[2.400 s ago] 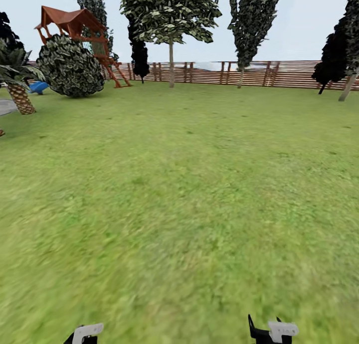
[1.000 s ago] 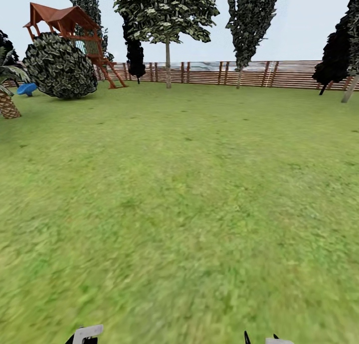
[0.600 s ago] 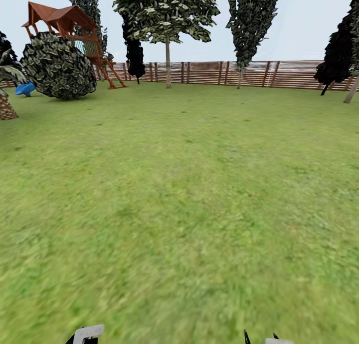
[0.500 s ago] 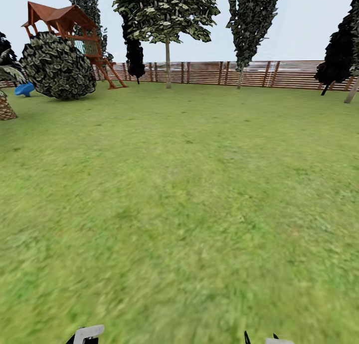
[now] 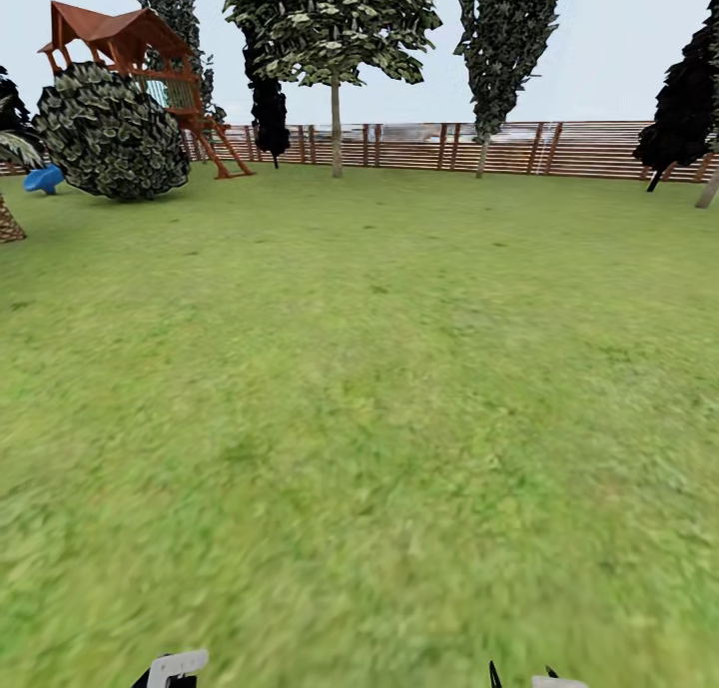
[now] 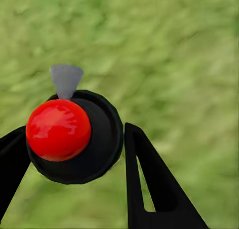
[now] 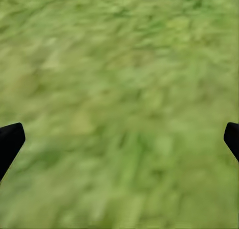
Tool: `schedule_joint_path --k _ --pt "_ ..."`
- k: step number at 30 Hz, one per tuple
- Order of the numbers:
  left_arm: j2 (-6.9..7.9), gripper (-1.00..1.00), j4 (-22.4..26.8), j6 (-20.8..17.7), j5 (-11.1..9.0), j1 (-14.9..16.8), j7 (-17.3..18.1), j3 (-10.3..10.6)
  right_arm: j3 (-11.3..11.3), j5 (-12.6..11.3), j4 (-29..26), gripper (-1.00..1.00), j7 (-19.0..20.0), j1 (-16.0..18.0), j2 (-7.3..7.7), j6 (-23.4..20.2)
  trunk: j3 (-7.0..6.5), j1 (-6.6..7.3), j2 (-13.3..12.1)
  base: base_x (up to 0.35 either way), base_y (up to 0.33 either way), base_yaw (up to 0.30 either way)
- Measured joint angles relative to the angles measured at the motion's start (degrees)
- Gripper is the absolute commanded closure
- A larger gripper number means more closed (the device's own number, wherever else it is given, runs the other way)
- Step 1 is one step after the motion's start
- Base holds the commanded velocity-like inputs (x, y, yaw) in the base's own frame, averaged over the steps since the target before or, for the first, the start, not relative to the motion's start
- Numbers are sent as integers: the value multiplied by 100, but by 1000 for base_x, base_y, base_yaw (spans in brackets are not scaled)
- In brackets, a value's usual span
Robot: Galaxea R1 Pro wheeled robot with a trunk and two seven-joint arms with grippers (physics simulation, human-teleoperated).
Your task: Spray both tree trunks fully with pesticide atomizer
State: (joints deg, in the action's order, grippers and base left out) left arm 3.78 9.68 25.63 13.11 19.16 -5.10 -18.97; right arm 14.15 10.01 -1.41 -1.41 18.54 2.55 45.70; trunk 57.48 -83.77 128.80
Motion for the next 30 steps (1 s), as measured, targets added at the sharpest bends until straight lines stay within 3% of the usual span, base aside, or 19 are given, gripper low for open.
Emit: schedule_joint_path --k 30 --pt "-8 100 -2 3 34 -9 9 8 0 0 0 -100 0 0 0 0 0 0 0 338 0 0"
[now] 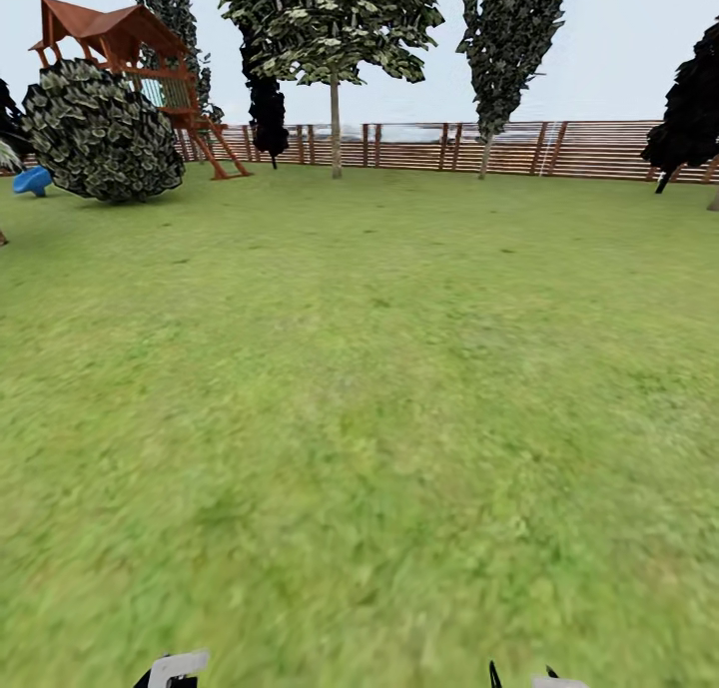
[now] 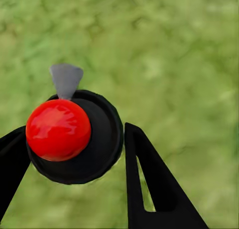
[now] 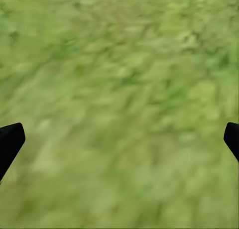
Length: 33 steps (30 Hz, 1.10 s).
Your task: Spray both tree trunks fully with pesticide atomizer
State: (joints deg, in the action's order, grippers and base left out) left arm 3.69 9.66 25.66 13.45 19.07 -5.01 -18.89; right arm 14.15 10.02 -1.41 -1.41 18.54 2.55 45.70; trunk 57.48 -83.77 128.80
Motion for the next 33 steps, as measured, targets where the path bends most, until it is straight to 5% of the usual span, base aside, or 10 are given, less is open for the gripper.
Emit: schedule_joint_path --k 33 --pt "0 100 0 0 -9 0 0 0 0 0 0 -100 0 0 0 0 0 0 0 338 0 0"
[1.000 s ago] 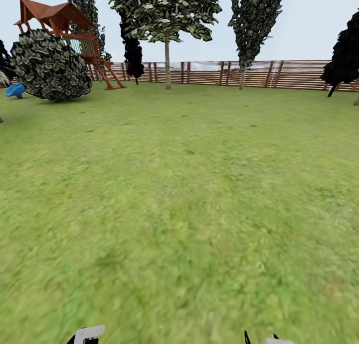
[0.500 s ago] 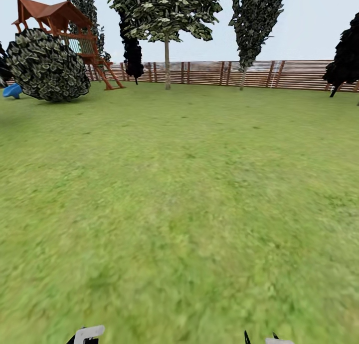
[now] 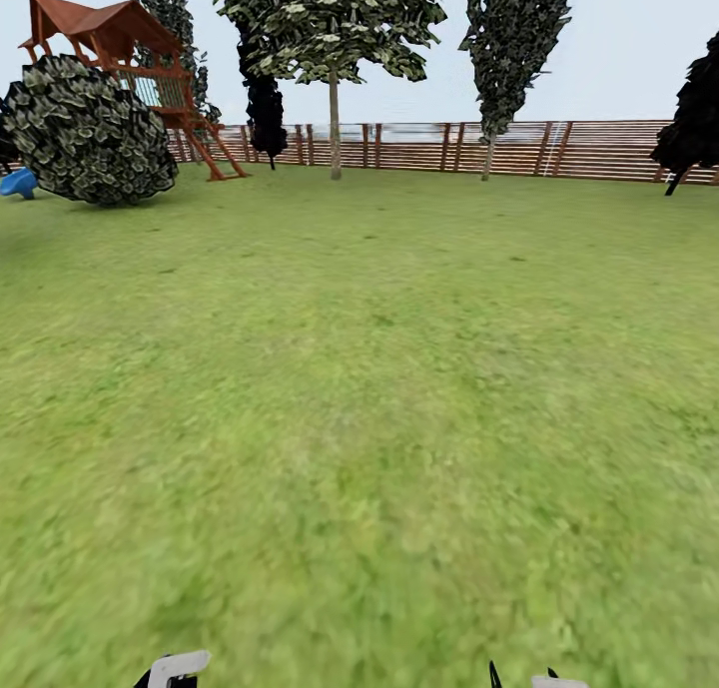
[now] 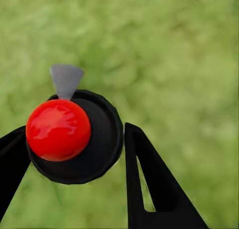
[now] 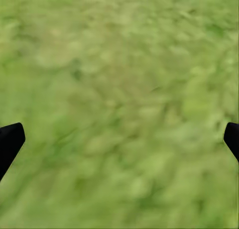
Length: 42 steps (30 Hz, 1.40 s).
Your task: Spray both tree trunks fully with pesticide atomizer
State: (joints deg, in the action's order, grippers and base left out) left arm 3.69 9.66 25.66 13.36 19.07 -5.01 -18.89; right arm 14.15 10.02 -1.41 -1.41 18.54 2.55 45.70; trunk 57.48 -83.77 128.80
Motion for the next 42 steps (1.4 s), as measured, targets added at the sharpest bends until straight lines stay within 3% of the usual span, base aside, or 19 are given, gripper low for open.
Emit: schedule_joint_path --k 42 --pt "0 100 0 0 0 0 0 2 0 0 0 -100 0 0 0 0 0 0 0 338 0 0"
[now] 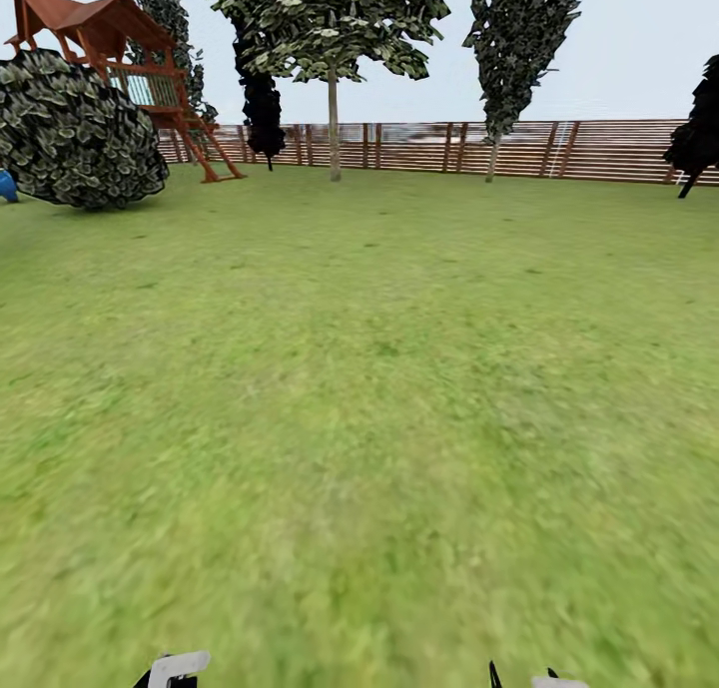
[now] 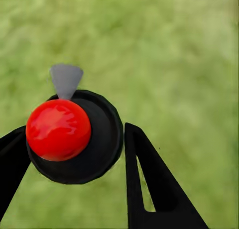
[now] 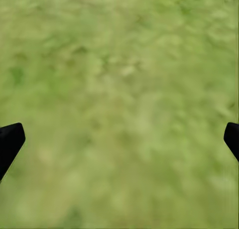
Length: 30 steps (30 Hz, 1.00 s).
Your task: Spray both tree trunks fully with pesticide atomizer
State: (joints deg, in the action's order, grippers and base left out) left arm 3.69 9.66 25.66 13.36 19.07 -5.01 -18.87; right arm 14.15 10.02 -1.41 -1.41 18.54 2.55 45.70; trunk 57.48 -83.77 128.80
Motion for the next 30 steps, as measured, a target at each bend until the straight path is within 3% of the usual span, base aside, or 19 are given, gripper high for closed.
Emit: schedule_joint_path --k 30 --pt "0 100 0 0 0 0 0 -2 0 -1 0 -100 0 0 0 0 0 0 0 338 0 0"
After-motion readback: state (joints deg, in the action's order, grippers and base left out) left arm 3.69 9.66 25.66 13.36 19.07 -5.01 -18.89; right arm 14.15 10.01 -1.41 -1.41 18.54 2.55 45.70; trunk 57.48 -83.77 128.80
